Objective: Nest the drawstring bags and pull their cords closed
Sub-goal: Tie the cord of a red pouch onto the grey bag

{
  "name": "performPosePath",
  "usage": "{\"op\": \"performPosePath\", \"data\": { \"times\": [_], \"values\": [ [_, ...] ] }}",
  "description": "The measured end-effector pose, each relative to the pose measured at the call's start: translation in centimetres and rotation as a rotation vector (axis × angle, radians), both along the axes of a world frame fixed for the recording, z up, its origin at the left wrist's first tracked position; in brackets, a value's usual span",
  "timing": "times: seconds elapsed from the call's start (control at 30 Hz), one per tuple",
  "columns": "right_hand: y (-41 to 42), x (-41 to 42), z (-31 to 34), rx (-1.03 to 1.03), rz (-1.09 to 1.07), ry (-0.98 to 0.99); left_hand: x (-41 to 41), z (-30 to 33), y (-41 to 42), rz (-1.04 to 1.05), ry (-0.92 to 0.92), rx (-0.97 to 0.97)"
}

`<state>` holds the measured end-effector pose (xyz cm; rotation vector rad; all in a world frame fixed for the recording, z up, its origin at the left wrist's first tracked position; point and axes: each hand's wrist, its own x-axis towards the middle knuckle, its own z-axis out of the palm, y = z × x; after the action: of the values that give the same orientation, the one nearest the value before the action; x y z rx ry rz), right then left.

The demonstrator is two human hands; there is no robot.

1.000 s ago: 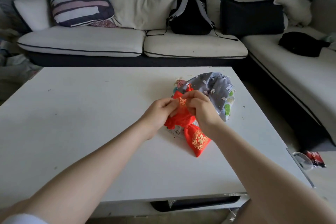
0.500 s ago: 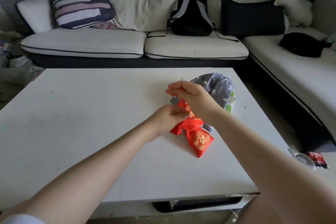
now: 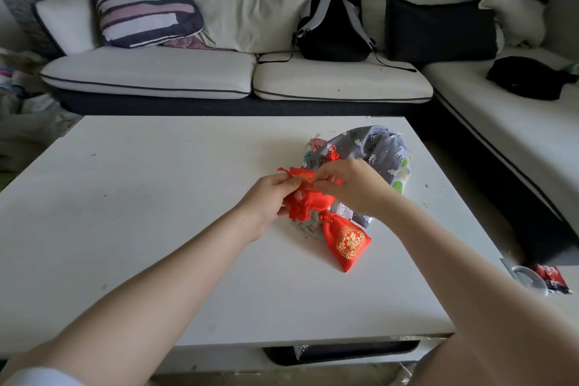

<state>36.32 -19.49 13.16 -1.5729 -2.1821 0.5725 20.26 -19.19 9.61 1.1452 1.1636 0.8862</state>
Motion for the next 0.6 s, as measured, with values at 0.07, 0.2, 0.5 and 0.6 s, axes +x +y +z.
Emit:
{"op": "performPosePath", "data": {
  "times": [0.07, 0.2, 0.5, 0.6],
  "values": [
    [-0.1, 0.0, -0.5, -0.016, 0.098, 0.083, -0.1, -0.1, 0.1, -0.001, -0.079, -0.045],
    [-0.5, 0.1, -0.6, -0.161, 0.178, 0.322, -0.5, -0.1, 0.1, -0.037, -0.15, -0.059],
    [0.0, -1.2, -2.3, -0.182, -0.117, 0.325, -0.7, -0.4, -0.1, -0.095, -0.105, 0.023],
    [-0.2, -1.1, -2.1, -0.213, -0.101, 0.309, -0.9, -0.2, -0.2, -0.085, -0.086, 0.021]
  ]
}}
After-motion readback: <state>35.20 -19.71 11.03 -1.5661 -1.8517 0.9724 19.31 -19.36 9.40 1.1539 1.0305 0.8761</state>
